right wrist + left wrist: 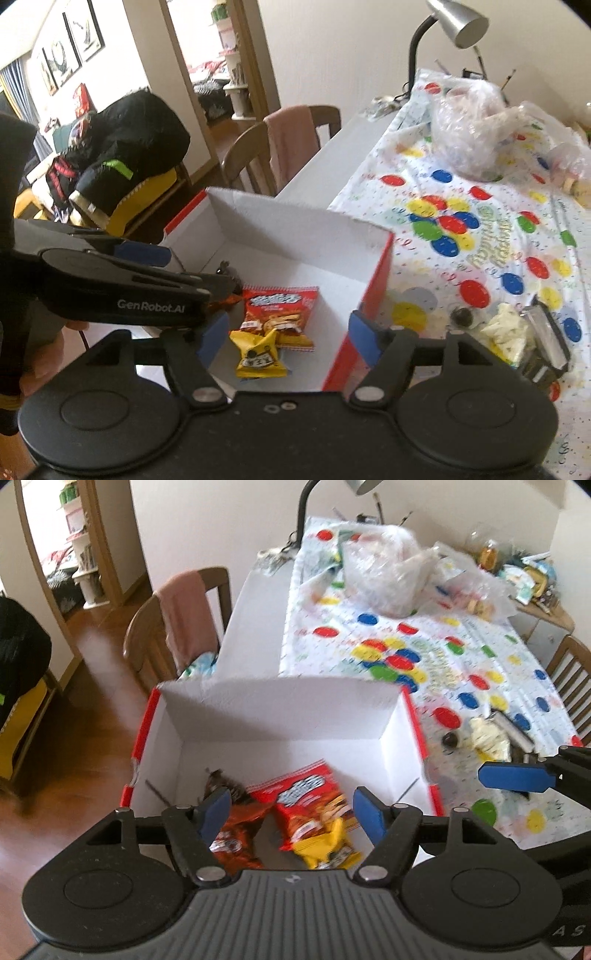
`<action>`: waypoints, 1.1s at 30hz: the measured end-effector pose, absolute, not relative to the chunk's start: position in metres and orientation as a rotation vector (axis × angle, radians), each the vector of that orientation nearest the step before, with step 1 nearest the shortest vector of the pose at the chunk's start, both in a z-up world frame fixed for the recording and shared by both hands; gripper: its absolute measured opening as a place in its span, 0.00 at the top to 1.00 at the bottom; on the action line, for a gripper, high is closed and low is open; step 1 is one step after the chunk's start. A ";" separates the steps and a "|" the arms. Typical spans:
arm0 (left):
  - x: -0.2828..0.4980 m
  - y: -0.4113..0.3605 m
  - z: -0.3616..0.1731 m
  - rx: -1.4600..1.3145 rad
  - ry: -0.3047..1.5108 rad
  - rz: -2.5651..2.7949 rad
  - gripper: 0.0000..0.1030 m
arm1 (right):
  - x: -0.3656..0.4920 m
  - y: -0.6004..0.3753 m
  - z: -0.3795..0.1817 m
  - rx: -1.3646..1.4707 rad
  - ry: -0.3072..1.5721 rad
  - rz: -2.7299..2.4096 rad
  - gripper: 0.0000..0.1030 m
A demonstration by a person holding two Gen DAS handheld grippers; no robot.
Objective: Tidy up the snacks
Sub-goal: 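Move both open tools back over the snacks on the table, then grasp the cream translucent packet with the left tool while the right tool grasps the dark chocolate packet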
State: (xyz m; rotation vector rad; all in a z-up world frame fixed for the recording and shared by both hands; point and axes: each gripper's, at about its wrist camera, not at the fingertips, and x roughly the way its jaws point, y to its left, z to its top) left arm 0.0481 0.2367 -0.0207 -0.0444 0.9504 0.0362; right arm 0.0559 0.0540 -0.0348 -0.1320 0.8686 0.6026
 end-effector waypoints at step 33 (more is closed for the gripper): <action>0.128 0.035 -0.051 -0.007 0.998 -0.230 0.21 | 0.078 -0.177 -0.048 -0.062 0.860 0.381 0.02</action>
